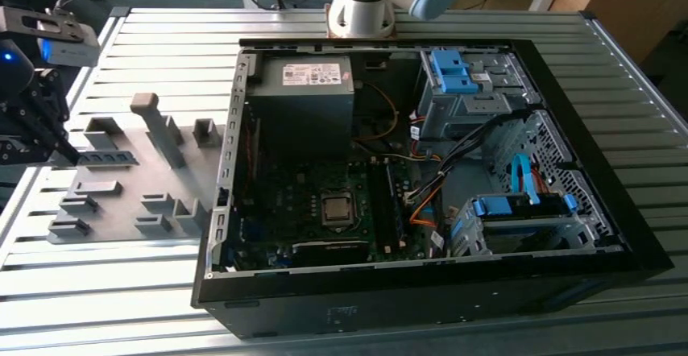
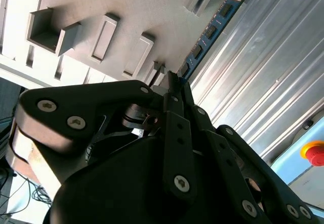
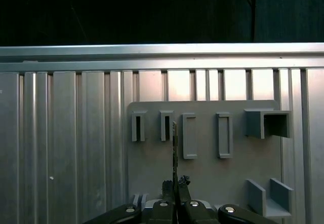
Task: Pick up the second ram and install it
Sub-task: 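Pick up the second ram and move it above second insertion slot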
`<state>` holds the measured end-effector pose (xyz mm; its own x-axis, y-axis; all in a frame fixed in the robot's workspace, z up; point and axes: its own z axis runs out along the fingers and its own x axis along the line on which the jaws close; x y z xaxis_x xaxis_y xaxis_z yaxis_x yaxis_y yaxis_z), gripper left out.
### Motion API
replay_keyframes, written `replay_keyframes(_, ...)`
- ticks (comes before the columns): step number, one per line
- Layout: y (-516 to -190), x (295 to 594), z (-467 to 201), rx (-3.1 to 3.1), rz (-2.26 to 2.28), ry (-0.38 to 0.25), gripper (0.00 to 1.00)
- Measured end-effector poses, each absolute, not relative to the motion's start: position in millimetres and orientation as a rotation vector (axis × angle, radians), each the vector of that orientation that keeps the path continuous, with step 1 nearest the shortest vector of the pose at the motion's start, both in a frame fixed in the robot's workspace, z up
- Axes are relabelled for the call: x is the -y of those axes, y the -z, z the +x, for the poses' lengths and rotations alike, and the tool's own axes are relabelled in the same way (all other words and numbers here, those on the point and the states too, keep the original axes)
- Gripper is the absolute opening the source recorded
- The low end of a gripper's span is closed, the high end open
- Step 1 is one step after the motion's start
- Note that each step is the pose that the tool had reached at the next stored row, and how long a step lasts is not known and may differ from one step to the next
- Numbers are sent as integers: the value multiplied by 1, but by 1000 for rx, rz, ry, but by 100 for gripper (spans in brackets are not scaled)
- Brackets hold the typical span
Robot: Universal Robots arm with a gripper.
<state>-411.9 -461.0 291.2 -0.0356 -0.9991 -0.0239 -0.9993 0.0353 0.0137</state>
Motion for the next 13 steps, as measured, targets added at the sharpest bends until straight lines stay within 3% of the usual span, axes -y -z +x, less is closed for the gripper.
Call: replay_keyframes(13,-295,461,-412,-2255,-2176,-41,14)
